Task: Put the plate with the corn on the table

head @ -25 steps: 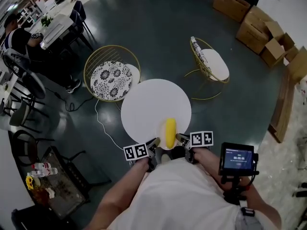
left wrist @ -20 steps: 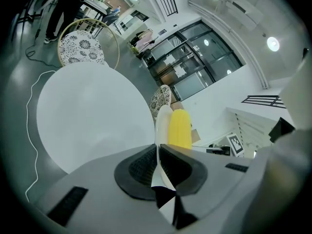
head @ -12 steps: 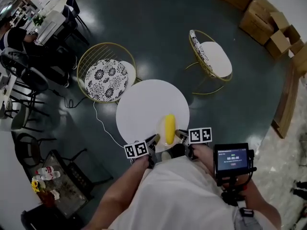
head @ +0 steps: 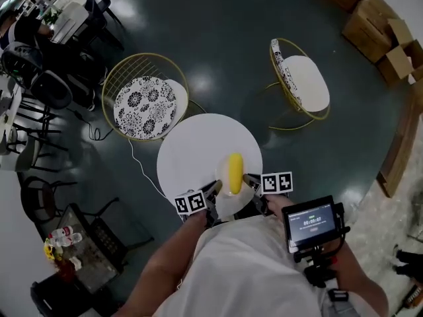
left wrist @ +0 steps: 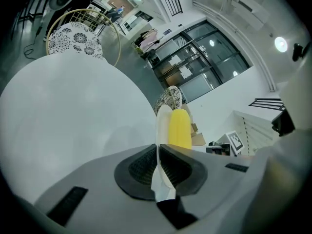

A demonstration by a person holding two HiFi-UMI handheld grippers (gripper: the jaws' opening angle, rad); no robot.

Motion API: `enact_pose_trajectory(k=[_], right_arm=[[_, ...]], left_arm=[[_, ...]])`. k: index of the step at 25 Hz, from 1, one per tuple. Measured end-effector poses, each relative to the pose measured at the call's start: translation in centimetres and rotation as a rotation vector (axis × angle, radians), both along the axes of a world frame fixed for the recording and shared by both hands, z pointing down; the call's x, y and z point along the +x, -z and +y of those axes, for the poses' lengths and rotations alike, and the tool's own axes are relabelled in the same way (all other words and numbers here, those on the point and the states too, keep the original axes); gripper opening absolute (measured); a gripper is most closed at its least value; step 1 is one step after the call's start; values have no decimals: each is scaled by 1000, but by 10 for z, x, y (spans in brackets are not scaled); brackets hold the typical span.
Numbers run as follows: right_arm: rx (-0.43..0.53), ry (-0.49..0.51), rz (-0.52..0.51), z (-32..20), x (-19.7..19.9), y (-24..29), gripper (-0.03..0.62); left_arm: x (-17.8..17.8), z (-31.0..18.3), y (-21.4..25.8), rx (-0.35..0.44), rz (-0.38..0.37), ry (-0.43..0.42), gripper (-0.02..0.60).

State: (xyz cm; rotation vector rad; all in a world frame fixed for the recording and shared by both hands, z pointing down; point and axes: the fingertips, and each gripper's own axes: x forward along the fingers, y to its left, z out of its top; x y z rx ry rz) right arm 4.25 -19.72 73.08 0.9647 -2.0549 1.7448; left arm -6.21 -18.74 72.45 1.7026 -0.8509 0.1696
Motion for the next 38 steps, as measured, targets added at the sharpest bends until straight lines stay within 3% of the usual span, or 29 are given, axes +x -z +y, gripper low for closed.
enact_pose_trajectory(k=[13,27,38], right_arm=[[-27,84,36,-79,0,-50,40],[-38,43,59,-133,-3,-78,40],[-15,67,96,-172,-20,-80,40]], left_arm=[[2,-72,-47,-54,-86,39,32],[-2,-128,-76,-74,-144,52,33],[-19,-158,-83,-138,-151,150,34]])
